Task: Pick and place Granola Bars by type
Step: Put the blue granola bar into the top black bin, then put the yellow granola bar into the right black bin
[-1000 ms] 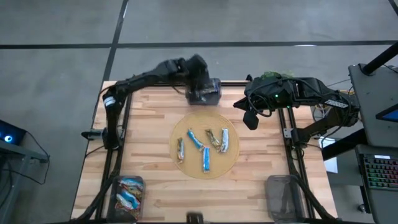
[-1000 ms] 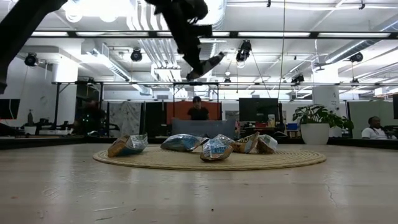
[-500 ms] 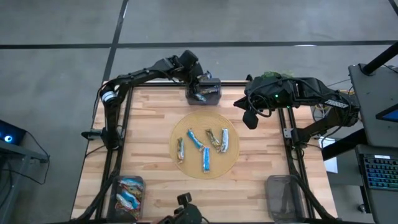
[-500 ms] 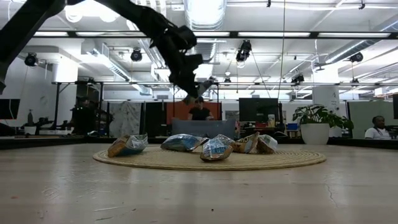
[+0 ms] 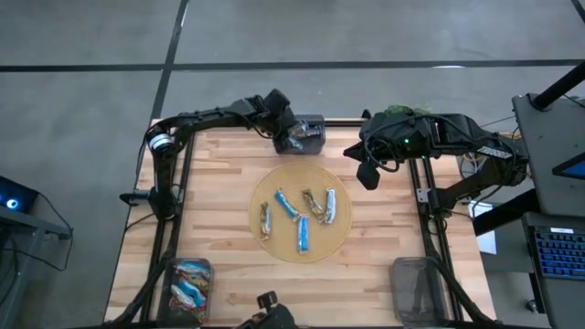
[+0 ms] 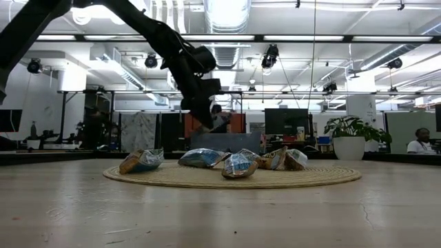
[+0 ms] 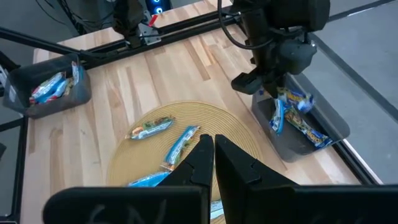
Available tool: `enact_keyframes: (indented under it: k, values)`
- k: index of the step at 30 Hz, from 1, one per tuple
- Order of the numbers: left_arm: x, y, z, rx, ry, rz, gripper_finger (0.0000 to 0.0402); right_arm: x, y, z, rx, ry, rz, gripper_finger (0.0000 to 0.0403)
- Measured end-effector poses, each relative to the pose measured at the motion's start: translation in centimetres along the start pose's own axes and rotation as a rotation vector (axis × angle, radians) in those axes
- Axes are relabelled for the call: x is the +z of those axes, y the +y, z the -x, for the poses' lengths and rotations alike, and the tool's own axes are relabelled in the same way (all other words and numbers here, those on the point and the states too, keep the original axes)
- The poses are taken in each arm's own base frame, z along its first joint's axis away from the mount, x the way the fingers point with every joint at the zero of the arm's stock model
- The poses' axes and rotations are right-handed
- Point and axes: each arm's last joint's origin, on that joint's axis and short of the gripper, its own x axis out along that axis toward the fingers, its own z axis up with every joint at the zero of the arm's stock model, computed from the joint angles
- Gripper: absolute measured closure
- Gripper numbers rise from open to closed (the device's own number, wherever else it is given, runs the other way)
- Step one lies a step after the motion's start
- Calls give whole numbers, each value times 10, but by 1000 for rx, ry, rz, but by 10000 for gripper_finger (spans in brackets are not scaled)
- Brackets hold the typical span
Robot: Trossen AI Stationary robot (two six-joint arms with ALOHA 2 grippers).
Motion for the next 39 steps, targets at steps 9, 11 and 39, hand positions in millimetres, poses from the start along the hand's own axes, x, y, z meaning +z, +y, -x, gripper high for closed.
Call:
enact_keyframes:
  k: [9,11,39]
  values:
    - [5,0,4,0,-11,21,270,0,0,0,0,0,0,394]
    - [6,0,7,-4,-1,24,267,0,0,0,0,0,0,394]
    - [40,-113,200,-368,-331,-305,401,0,0,0,2,0,26,394]
